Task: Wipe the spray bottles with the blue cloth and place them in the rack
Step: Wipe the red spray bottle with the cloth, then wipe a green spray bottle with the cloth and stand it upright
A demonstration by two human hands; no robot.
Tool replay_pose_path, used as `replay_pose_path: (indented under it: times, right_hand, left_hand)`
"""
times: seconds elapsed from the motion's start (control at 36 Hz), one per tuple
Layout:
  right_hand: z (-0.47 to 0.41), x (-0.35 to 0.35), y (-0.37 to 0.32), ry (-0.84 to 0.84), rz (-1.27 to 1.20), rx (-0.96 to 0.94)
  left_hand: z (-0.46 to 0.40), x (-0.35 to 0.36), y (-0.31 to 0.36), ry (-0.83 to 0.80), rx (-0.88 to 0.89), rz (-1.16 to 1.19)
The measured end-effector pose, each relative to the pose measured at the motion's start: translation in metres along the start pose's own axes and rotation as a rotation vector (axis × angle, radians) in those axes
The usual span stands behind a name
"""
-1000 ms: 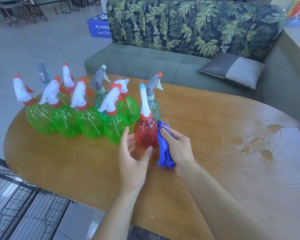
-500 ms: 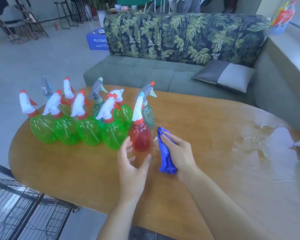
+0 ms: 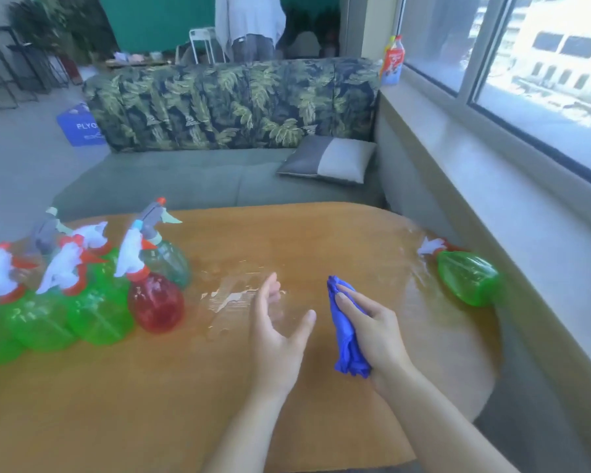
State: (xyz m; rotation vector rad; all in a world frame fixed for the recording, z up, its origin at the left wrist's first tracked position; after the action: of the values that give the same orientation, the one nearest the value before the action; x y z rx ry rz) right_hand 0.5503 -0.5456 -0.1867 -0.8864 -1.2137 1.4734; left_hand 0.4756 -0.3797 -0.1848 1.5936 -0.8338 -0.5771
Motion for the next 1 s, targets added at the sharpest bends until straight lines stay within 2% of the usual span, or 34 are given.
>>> replay_pose_path:
  times: [0.19, 0.42, 0.67, 0.83, 1.0]
  right_hand:
    - [0.019, -0.110, 0.009, 0.242, -0.016, 0.016]
    - [0.029, -0.199, 0.013, 0.514, -0.189, 0.012]
    - [0.018, -0.221, 0.033, 0.549, -0.300, 0.063]
    - [0.015, -0.224, 0.032, 0.571, -0.297, 0.051]
    - [0.011, -0.227, 0.033, 0.584, -0.298, 0.043]
  left_hand:
    - [0.015, 0.110, -0.001, -0.186, 0.004, 0.027]
    - [0.032, 0.227, -0.007, -0.422, -0.012, 0.045]
    - [0.021, 0.303, -0.031, -0.676, 0.004, -0.007]
    - [0.012, 0.335, -0.033, -0.770, 0.145, -0.173]
    - [0.002, 0.339, -0.026, -0.767, 0.339, -0.315]
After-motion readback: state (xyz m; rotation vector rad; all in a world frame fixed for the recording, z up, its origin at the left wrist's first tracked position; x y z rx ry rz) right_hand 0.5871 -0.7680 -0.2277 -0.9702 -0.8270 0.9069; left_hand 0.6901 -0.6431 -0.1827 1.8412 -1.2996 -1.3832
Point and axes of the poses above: each hand's wrist, its own z-axis away from the middle knuckle, its own x-axis out of the palm, y = z × x, the point moved 7 cm from there along -z, towards the middle knuckle, and after that the axes turned 10 degrees about z, right-handed, at the moved point
